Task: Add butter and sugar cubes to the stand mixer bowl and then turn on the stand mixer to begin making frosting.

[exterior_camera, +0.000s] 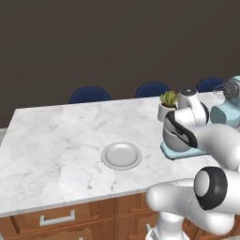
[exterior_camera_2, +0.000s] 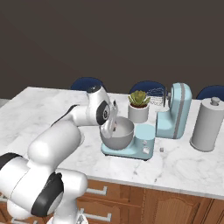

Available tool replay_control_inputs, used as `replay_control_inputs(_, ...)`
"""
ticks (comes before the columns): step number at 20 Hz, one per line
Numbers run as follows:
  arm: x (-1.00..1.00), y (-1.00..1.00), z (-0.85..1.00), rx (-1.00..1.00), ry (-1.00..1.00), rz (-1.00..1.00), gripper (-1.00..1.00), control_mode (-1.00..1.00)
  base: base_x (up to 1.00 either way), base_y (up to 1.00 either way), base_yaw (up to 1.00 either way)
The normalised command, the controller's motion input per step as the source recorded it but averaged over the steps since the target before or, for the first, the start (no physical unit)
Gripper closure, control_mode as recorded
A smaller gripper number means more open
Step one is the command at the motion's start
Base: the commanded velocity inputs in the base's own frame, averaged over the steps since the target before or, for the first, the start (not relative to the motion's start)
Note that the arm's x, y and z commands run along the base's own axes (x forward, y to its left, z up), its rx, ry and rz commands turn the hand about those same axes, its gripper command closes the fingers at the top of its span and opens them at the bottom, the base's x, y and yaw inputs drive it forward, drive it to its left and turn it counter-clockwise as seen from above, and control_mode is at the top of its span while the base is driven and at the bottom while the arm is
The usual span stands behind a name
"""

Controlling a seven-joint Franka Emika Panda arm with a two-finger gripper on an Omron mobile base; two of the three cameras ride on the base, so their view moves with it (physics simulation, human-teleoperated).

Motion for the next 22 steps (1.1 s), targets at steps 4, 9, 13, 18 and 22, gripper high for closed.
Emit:
replay_control_inputs(4,0.14,0.0,-0.26,0.0,0.04,0.0,1.0,-1.0,0.0,0.0,0.0)
replay_control_inputs(9,0.1,-0.03,-0.23,0.0,0.02,0.01,1.0,-1.0,0.0,0.0,0.0)
replay_control_inputs(13,0.13,-0.11,-0.08,0.0,0.0,0.04,1.0,-1.0,0.0,0.0,0.0)
replay_control_inputs(18,0.13,-0.17,-0.01,0.01,0.0,0.07,1.0,-1.0,0.0,0.0,0.0)
replay_control_inputs(22,0.21,-0.18,0.0,0.02,0.0,0.1,1.0,-1.0,0.0,0.0,0.0)
